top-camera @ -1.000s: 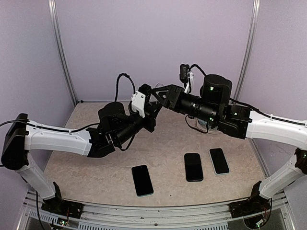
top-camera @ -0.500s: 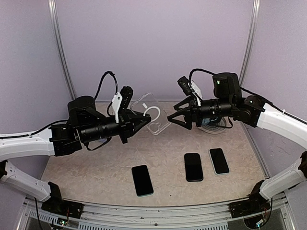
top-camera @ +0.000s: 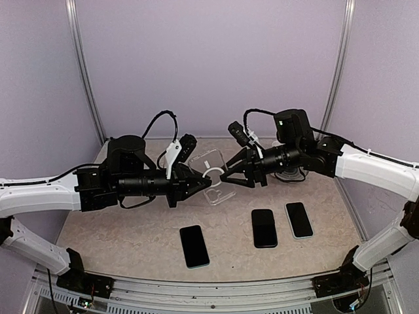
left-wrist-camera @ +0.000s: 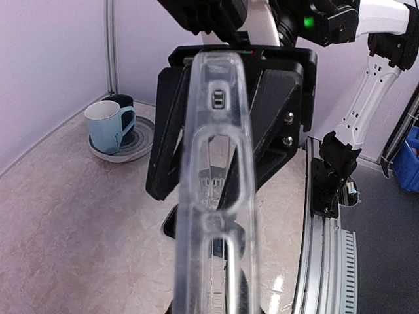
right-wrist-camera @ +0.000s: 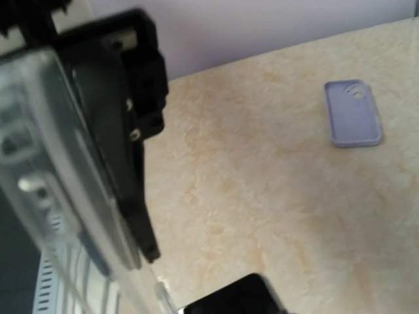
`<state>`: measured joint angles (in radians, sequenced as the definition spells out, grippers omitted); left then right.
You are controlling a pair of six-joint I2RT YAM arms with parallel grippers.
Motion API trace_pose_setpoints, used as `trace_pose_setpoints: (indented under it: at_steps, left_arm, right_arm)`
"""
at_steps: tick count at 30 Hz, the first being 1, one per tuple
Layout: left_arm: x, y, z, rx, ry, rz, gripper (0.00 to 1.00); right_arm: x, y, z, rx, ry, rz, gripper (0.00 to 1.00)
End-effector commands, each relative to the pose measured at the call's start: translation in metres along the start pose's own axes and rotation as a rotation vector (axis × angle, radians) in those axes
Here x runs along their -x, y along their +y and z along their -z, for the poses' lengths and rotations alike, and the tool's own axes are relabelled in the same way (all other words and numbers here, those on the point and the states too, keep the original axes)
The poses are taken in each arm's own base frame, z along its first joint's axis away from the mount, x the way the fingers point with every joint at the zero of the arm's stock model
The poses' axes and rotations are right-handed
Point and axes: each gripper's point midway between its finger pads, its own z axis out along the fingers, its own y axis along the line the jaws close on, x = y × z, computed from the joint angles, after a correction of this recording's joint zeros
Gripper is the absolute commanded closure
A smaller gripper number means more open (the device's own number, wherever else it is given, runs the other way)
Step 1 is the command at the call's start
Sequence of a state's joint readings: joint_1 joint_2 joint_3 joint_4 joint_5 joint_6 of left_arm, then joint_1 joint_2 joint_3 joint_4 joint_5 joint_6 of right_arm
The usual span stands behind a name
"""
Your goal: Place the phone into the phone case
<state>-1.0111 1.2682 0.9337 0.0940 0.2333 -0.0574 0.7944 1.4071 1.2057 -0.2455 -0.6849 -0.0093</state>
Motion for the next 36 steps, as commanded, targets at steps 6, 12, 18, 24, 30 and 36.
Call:
trace_pose_setpoints:
  at_steps: [6, 12, 18, 24, 30, 36]
  left_arm:
    - [0.041, 0.018, 0.021, 0.074, -0.242, 0.132, 1.00]
    - [0.084, -0.008, 0.070, -0.058, -0.605, 0.191, 1.00]
    - [0.072, -0.016, 0.049, -0.116, -0.537, 0.217, 1.00]
    - [0.069, -0.018, 0.045, -0.118, -0.519, 0.222, 1.00]
    - [0.058, -0.022, 0.035, -0.128, -0.448, 0.182, 0.52]
    - [0.027, 0.031, 0.040, 0.279, -0.134, -0.059, 0.01]
  right_arm:
    - [-0.015, 0.003, 0.003, -0.014, -0.054, -0.081, 0.26]
    - [0.014, 0.027, 0.005, 0.059, -0.226, -0.056, 0.25]
    - [0.032, 0.037, 0.016, 0.072, -0.330, -0.033, 0.49]
    - [0.042, 0.055, 0.028, 0.130, -0.365, 0.006, 0.88]
    - [0.032, 0.043, 0.033, 0.053, -0.270, 0.006, 1.00]
    - [-0.060, -0.034, 0.067, -0.421, 0.339, 0.140, 1.00]
